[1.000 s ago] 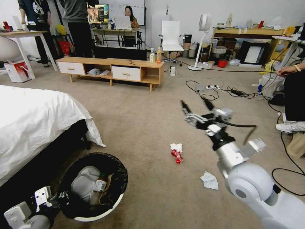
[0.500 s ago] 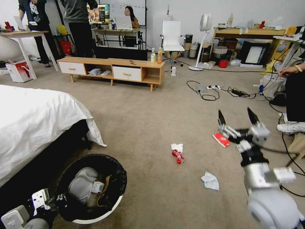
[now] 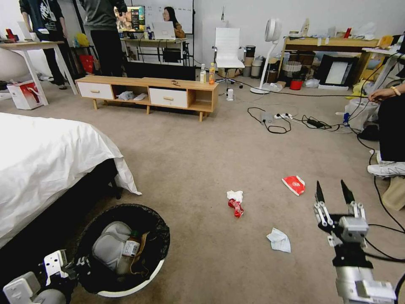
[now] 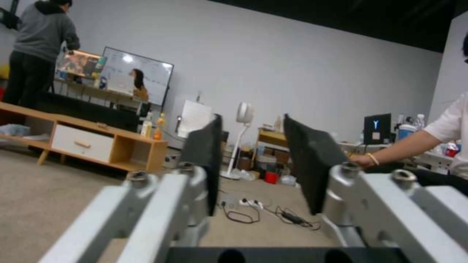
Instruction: Pick up the trash bin and place the garbage on the floor into it.
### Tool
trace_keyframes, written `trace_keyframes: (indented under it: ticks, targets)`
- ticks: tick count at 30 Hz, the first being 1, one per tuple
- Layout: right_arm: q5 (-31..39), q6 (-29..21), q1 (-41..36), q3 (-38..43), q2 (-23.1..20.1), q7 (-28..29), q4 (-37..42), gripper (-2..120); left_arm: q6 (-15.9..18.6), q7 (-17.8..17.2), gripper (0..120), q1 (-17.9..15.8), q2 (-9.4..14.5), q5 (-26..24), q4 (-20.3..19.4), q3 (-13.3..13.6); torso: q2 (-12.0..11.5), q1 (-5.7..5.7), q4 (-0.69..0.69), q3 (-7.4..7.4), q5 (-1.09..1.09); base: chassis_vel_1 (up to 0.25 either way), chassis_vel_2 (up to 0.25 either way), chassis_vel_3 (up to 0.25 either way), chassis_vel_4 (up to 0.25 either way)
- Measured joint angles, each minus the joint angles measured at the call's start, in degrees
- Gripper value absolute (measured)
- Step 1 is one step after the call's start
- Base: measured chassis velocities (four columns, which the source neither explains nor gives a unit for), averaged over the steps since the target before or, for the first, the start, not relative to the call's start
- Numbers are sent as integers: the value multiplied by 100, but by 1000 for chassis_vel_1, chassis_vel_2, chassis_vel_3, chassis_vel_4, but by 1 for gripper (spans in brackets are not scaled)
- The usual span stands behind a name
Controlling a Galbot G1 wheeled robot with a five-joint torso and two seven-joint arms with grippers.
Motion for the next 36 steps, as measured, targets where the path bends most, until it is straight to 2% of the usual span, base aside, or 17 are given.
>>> trace_keyframes:
  ticks: [2,5,6,8,19,23,24,27,29,30,32,33,36]
  targets:
    - [-11,0,12,-6,18,2,-8,25,0,7,1,-6,11,1,16,2,0,0,0,0,0,0,0,0,0]
    - [-17,0,16,-9,28,3,-13,10,0,18,1,-32,41,-9,51,-1,0,0,0,0,0,0,0,0,0]
    - [-17,0,16,-9,28,3,-13,10,0,18,1,-32,41,-9,51,-1,0,0,0,0,0,0,0,0,0]
    - [-20,-1,28,0,32,5,-36,0,0,23,1,-44,60,-19,89,-6,0,0,0,0,0,0,0,0,0]
    - [-27,38,57,85,66,1,-173,0,0,41,1,-92,48,-34,179,-5,0,1,0,0,0,0,0,0,0]
    - [-12,78,-4,345,123,30,-295,10,0,48,1,-104,34,-39,186,-29,0,1,-1,0,0,0,0,0,0]
    - [20,78,-41,442,177,75,-326,18,0,48,1,-112,26,-38,195,-30,0,0,-1,1,1,0,0,0,0]
    - [65,78,-79,515,238,82,-331,25,0,48,1,-115,12,-33,195,-28,0,0,-1,1,0,0,0,0,0]
    - [117,79,-116,613,363,84,-344,35,0,48,1,-122,-4,-9,192,-7,0,0,-1,1,0,0,0,0,0]
    - [117,79,-116,613,363,84,-344,35,0,48,1,-122,-4,-9,192,-7,0,0,-1,1,0,0,0,0,0]
    - [101,78,-81,668,456,78,-376,47,0,46,1,-133,-20,-6,173,15,0,1,-1,1,0,0,0,0,0]
    - [101,78,-81,668,456,78,-376,47,0,46,1,-133,-20,-6,173,15,0,1,-1,1,0,0,0,0,0]
    - [100,36,-20,664,550,69,-377,62,0,45,1,-136,-45,-5,148,29,0,0,0,1,0,0,0,0,0]
